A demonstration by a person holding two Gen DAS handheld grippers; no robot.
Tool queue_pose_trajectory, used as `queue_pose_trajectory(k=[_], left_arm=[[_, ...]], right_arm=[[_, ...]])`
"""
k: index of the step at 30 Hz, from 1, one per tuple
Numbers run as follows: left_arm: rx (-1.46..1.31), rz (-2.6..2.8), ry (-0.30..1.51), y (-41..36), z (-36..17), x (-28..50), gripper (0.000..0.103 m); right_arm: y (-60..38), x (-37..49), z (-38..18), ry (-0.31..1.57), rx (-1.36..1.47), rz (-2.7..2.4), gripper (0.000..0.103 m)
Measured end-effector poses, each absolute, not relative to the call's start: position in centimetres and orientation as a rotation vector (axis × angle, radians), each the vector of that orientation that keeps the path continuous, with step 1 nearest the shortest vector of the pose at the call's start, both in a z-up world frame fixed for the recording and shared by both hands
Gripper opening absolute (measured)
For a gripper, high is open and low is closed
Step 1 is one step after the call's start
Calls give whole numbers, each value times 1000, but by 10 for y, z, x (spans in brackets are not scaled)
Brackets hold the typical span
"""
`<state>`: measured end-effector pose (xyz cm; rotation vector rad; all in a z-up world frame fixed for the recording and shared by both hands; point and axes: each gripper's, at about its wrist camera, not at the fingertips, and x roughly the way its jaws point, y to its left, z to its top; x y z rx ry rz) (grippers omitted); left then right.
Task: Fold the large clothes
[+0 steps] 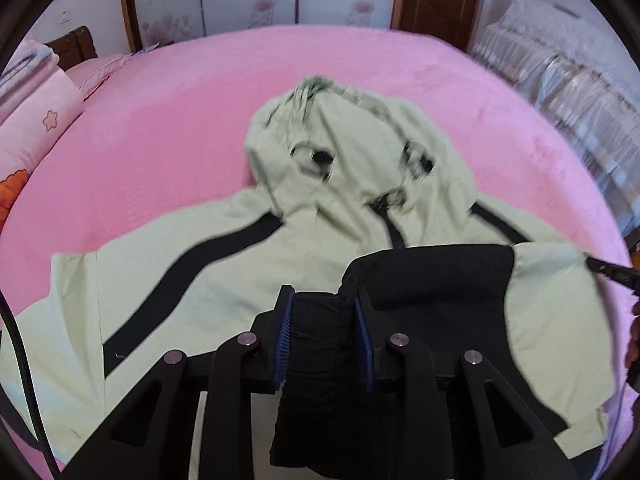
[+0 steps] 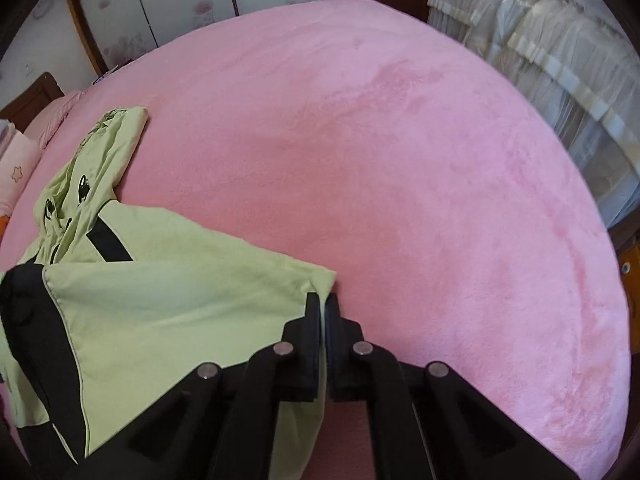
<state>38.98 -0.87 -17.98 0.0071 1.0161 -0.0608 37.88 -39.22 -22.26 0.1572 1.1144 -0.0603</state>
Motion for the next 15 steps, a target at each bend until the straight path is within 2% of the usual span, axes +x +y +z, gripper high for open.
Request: queue_pose_trajectory(k=[5, 6, 11, 15], left_arm=[[0, -4, 1106, 1, -218, 400, 26], [-23, -4, 1111, 4, -214, 401, 27], [-26, 16, 1064, 15, -172, 388, 42], [-62, -30, 939, 7, -131, 352, 43]], right_arm=[[-379, 384, -233, 1123, 92, -117, 4], [-376, 384, -230, 1120, 72, -129, 7], [-369, 352, -180, 1037, 14, -130, 10], [-344, 300, -141, 920, 80, -16, 20]])
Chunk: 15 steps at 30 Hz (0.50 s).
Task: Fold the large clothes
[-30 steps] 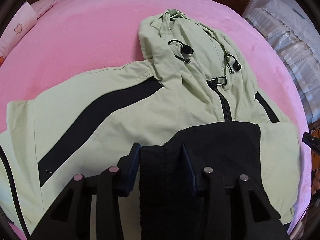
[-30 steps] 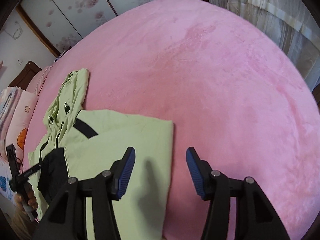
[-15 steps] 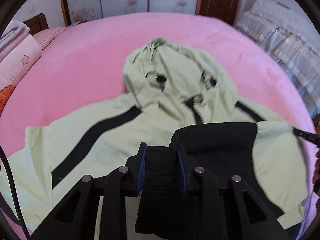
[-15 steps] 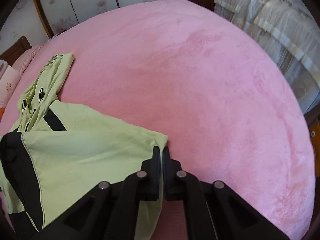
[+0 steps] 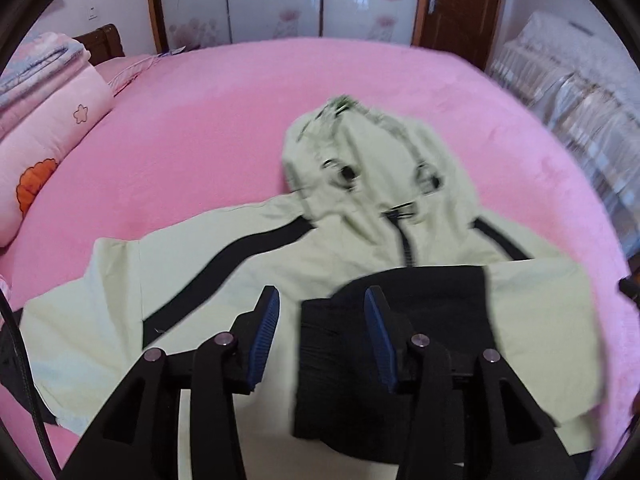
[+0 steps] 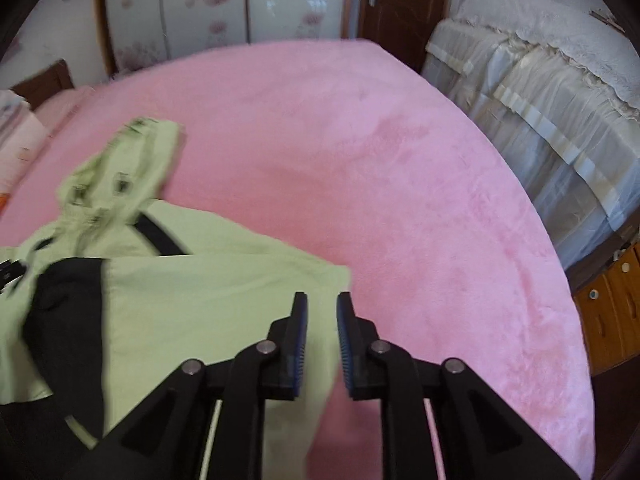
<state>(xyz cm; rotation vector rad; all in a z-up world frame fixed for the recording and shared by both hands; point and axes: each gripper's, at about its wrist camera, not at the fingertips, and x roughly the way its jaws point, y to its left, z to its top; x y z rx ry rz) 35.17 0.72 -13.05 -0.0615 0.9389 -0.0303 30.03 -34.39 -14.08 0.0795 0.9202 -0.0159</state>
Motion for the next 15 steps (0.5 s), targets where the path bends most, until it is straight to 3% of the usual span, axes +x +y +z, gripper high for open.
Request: queue_pose_trajectory(k=[4, 9, 11, 13, 15], left_arm=[[-165, -105, 941, -21, -133, 324, 43], [-82, -19, 1068, -41, -194, 315, 43], [-69, 12, 1107, -37, -213, 315, 30], [-103, -24, 1099, -25, -218, 312, 27], [-76, -26, 1098, -26, -217, 312, 24]], right_arm=[[-294, 267, -147, 954, 144, 138, 20], [-265, 255, -197, 1047, 52, 128, 20], [-285, 250, -213, 1052, -16, 32, 15], [-312, 242, -220, 1059, -11, -36, 14], [-343, 235, -226, 1065, 46, -59, 4]])
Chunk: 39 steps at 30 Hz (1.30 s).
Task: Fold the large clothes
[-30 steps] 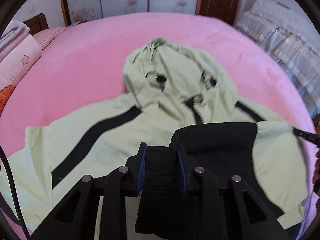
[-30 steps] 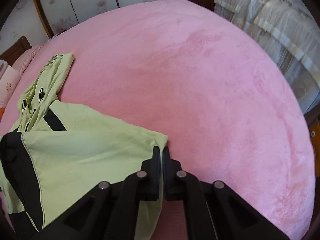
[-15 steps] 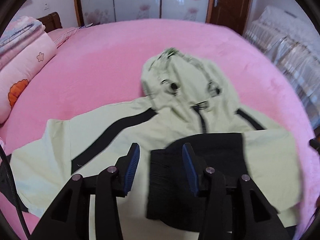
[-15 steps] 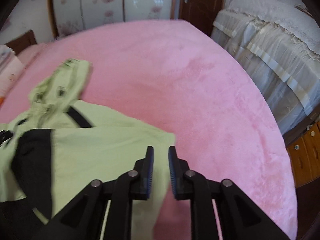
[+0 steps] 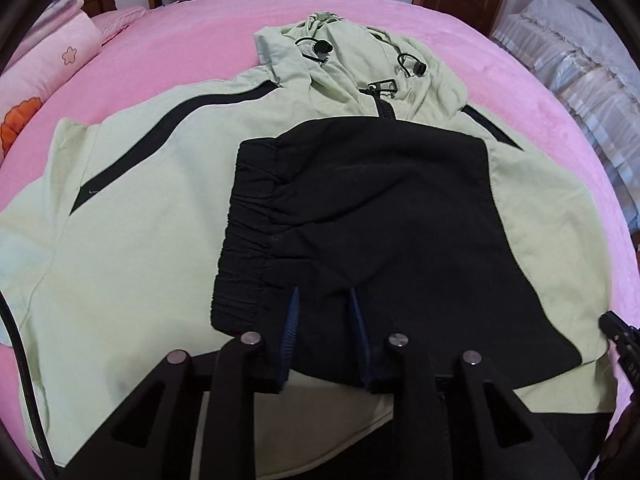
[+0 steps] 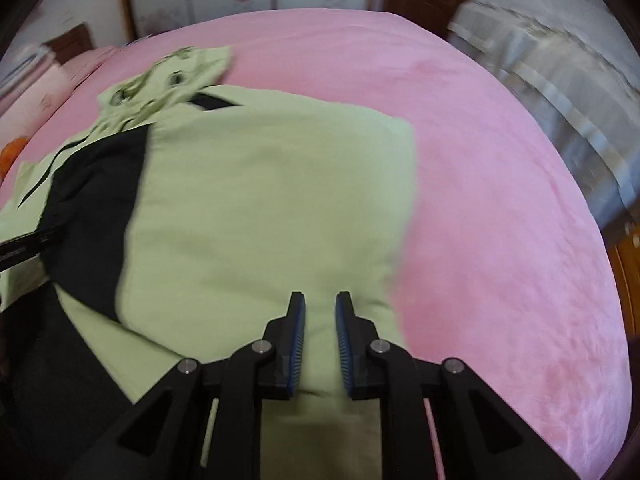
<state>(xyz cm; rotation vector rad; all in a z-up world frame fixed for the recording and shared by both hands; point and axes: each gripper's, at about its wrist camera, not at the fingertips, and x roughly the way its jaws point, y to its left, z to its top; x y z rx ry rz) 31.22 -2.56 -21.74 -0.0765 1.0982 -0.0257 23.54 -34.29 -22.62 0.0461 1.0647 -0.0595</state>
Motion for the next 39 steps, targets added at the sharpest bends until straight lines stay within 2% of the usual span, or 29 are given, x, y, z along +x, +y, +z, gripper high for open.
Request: queue_pose_trajectory(k=[1, 2, 7, 9, 12, 14, 18, 22, 25, 39], left_arm=[[-64, -22, 1098, -27, -217, 313, 24], [-45, -16, 1095, -30, -218, 312, 24], [2, 4, 1083, -39, -211, 309, 24], [-5, 1, 1089, -35, -207, 307, 29], [-14, 10, 1081, -35, -196, 304, 45], [-5, 19, 1054, -36, -184, 299, 60], [-19, -25, 1017, -40, -152, 284, 65], [-90, -89, 988, -36, -115, 264, 88], [-171, -144, 944, -30, -84, 243, 96], [-182, -41, 806, 30, -12, 131, 97]], right_arm=[[-353, 233, -231, 1074, 44, -90, 5], [-359, 232, -234, 1079, 14, -142, 11], [-378, 228, -237, 1104, 79, -180, 11], [-374, 227, -229, 1092, 82, -179, 11], [-369, 223, -212, 1071, 96, -173, 11], [-366, 223, -201, 1059, 109, -167, 11], [-350, 207, -177, 1020, 140, -125, 11], [-325, 193, -144, 962, 113, -97, 11], [-304, 178, -121, 925, 98, -53, 11], [-194, 109, -57, 868, 120, 201, 11]])
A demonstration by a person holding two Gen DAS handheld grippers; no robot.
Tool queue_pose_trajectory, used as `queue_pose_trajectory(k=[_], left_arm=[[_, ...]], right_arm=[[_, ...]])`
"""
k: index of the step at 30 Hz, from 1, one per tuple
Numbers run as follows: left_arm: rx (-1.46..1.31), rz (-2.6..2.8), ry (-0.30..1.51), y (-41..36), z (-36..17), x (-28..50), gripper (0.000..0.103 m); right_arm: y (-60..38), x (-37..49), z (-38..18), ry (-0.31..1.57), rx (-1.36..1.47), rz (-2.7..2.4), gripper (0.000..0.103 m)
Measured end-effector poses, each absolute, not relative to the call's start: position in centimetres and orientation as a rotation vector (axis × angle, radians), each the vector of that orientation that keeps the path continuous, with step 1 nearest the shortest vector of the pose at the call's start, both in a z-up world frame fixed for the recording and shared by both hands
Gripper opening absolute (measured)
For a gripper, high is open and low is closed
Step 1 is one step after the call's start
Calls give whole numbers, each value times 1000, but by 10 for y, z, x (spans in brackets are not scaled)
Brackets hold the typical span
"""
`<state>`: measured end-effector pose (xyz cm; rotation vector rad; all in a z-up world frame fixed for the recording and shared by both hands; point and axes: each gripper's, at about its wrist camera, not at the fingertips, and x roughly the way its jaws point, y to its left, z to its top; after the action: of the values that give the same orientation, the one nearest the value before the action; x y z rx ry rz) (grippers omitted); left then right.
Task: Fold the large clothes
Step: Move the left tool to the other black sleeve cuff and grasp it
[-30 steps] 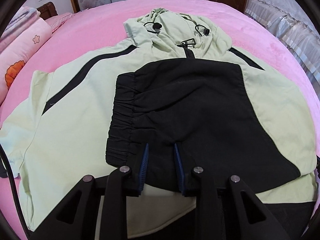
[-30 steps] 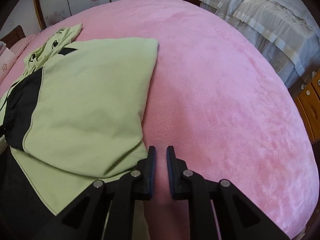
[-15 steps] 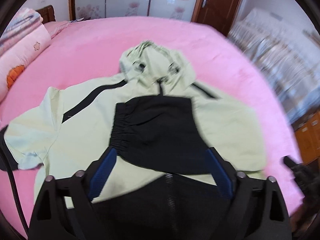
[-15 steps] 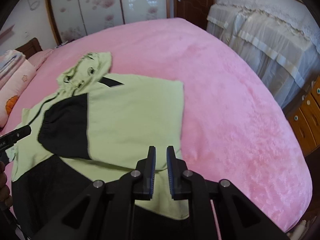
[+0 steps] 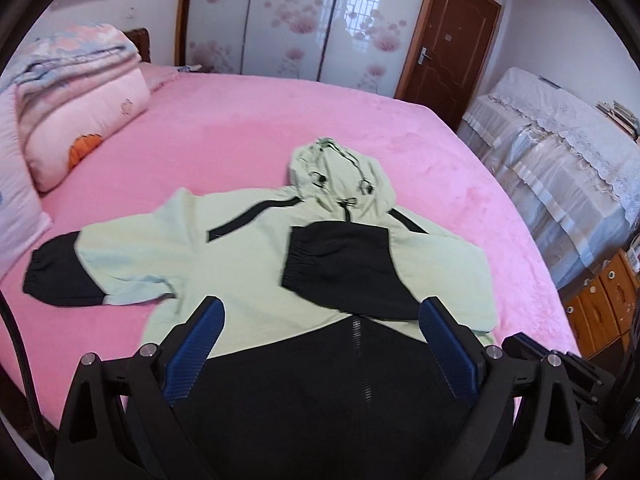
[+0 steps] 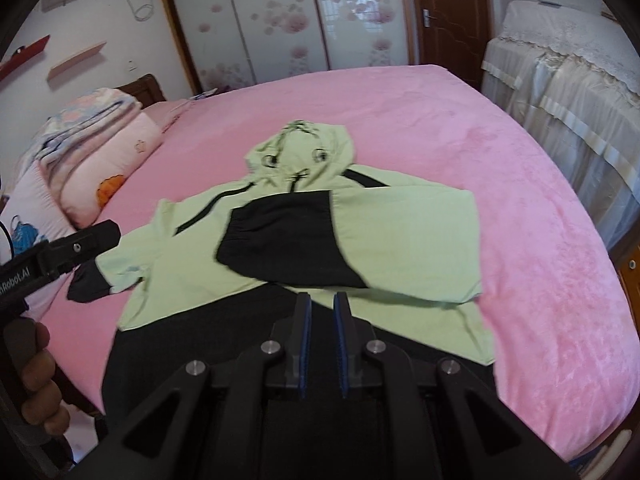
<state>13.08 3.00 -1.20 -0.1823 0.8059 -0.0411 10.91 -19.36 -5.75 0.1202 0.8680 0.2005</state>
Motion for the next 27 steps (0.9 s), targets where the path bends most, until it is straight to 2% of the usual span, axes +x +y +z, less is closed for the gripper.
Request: queue_pose_trajectory(k=[5, 11, 13, 15, 21, 27], left_arm=[[-229, -27, 824, 82, -3, 111, 97], [-307, 72, 803, 185, -2, 103, 97], [-328, 125, 819, 223, -8, 107, 97], [-357, 176, 828, 262, -17, 111, 97], [-481, 300, 874, 375, -73, 126, 97], [-771, 349, 934, 456, -149, 138, 97]], right_arm=[[-144, 103, -41, 842, 76, 278, 12], [-78, 109, -24, 810, 18, 380, 12], [-55, 115, -21, 799, 4, 405, 14], [-30, 125, -21, 793, -10, 427, 21], [43, 158, -41, 776, -38, 467, 24], [102, 186, -85, 844, -36, 507, 24]])
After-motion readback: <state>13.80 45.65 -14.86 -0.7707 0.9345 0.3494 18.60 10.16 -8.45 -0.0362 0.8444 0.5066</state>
